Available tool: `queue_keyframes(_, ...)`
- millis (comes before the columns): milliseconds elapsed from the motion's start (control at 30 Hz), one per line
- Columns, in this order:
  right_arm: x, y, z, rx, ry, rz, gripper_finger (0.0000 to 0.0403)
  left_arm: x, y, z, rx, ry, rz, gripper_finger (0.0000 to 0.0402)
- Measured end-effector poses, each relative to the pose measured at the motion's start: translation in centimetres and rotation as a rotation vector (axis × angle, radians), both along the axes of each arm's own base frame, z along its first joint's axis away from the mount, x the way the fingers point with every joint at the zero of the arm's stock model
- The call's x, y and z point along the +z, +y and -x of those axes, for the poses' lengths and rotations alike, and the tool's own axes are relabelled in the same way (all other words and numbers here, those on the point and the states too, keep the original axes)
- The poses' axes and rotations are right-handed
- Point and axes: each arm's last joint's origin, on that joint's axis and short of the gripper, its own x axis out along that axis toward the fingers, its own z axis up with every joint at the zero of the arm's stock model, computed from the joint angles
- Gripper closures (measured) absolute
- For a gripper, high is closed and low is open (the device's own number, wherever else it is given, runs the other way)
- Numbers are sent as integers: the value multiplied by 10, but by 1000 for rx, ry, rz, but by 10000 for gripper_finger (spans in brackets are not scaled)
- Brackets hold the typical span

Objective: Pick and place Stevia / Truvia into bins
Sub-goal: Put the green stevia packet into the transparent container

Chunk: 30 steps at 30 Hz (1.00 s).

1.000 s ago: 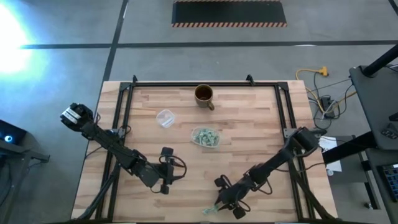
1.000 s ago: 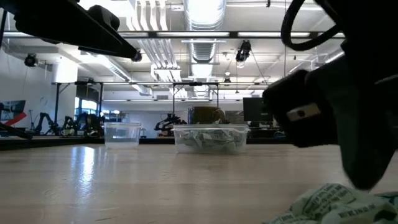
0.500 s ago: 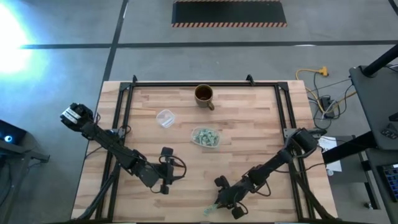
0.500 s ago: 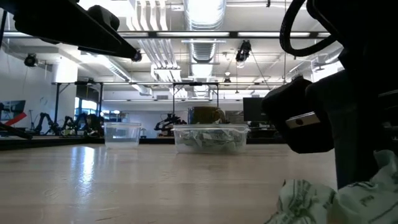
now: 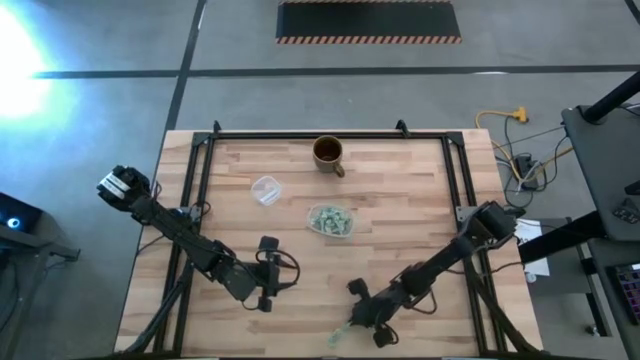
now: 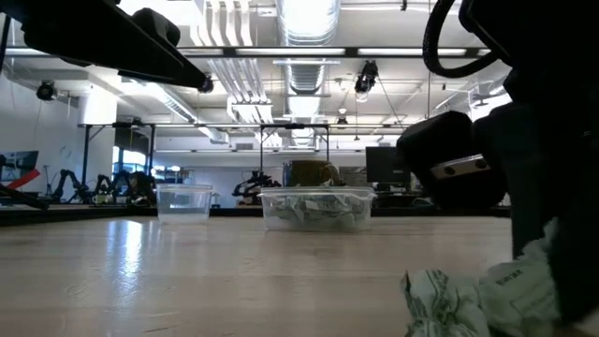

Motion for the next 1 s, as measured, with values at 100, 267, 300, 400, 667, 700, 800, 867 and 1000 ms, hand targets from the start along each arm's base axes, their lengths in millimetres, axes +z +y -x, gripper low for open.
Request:
queue_keyframes(100,11,-5,4,-43,14,63,393,0,0,0,0,1,-1,236)
queue_keyframes(267,40,-18,12,-153,-33,215,394,-1,0,0,-1,3,-3,236)
queue_keyframes(300,46,-21,13,-175,-45,249,394,-2,1,1,0,5,-5,236)
queue_keyframes(400,62,-33,15,-252,-97,343,394,-5,2,2,-1,14,-12,236)
queue_keyframes(667,83,-79,1,-418,-121,437,394,-17,6,8,3,38,-23,236)
queue_keyframes(700,83,-85,-2,-439,-118,440,394,-17,6,8,3,40,-24,236)
queue_keyframes(800,83,-106,-10,-498,-103,454,394,-17,6,8,3,37,-22,236)
queue_keyframes(867,83,-121,-15,-539,-93,460,394,-17,6,8,3,37,-22,236)
queue_keyframes(1000,80,-147,-23,-603,-68,474,394,-17,6,8,3,37,-22,236)
